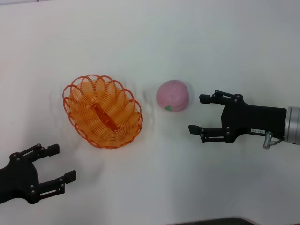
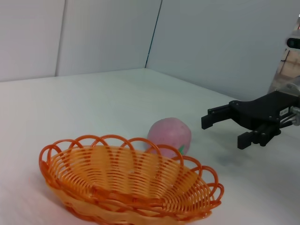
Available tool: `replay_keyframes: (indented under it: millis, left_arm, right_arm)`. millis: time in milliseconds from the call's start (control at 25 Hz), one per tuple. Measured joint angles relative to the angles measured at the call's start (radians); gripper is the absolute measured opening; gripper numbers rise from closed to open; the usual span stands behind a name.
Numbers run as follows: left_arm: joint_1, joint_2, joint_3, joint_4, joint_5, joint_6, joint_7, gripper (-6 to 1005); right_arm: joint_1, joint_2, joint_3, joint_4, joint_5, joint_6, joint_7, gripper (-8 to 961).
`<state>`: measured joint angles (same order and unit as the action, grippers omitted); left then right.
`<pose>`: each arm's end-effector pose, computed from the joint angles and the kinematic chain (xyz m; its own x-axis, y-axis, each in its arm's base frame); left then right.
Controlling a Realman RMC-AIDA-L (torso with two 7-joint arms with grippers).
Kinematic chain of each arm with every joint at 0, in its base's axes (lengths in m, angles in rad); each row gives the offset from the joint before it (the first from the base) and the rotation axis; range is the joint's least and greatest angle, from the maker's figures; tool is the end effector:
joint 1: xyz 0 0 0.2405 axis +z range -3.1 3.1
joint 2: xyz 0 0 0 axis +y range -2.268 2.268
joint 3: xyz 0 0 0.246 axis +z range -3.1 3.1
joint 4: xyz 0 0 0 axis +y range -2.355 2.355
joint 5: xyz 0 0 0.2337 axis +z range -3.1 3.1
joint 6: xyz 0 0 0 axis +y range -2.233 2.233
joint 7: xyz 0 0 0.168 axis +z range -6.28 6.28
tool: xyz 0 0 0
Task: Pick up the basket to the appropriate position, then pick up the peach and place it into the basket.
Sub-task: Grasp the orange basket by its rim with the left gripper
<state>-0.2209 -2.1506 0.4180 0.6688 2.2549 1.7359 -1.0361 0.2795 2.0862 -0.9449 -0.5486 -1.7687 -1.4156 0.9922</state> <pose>-0.3504 0.2180 -0.0272 0.7849 0.3775 0.4914 0.5149 -0.8386 -0.1780 0.3223 0.2824 -0.0583 0.8495 -0.2481 -0.4656 -0.4050 -0.8722 -0.2743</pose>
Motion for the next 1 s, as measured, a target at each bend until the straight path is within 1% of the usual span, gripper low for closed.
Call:
replay_keyframes:
  millis: [360,520,560,600,680,800,880,960,1000]
  left_arm:
    - [0.002,-0.001,0.001,0.0,-0.001,0.004,-0.005,840]
    - [-0.001,0.0,-0.003,0.001,-0.003,0.015,-0.064,839]
    - [-0.005,0.004,-0.006,0.005,-0.006,0.022,-0.122,839]
    - [-0.005,0.004,-0.006,0.005,-0.006,0.022,-0.122,839]
    - [-0.015,0.012,-0.007,0.009,-0.007,0.032,-0.203,839]
    - [-0.036,0.027,-0.008,0.019,-0.001,0.036,-0.379,840]
    - [-0.059,0.045,-0.009,0.026,0.009,0.02,-0.533,840]
    - [-0.08,0.058,-0.019,0.025,0.023,0.007,-0.623,840]
    - [-0.085,0.061,-0.024,0.025,0.028,0.003,-0.654,840]
  right_arm:
    - [0.006,0.0,0.0,0.003,0.0,0.001,-0.001,945]
    - [0.006,0.0,0.0,0.003,0.001,0.001,0.001,945]
    - [0.007,0.0,0.0,0.003,0.001,0.001,0.002,945]
    - [0.007,0.0,0.0,0.003,0.001,0.001,0.002,945]
    - [0.007,0.0,0.0,0.003,0.001,0.0,0.002,945]
    - [0.007,0.0,0.0,0.003,0.002,-0.001,0.003,945]
    - [0.007,0.0,0.002,0.003,0.002,-0.003,0.003,945]
    - [0.008,0.0,0.007,0.003,0.002,-0.004,0.003,945]
    - [0.008,0.0,0.009,0.003,0.002,-0.004,0.003,944]
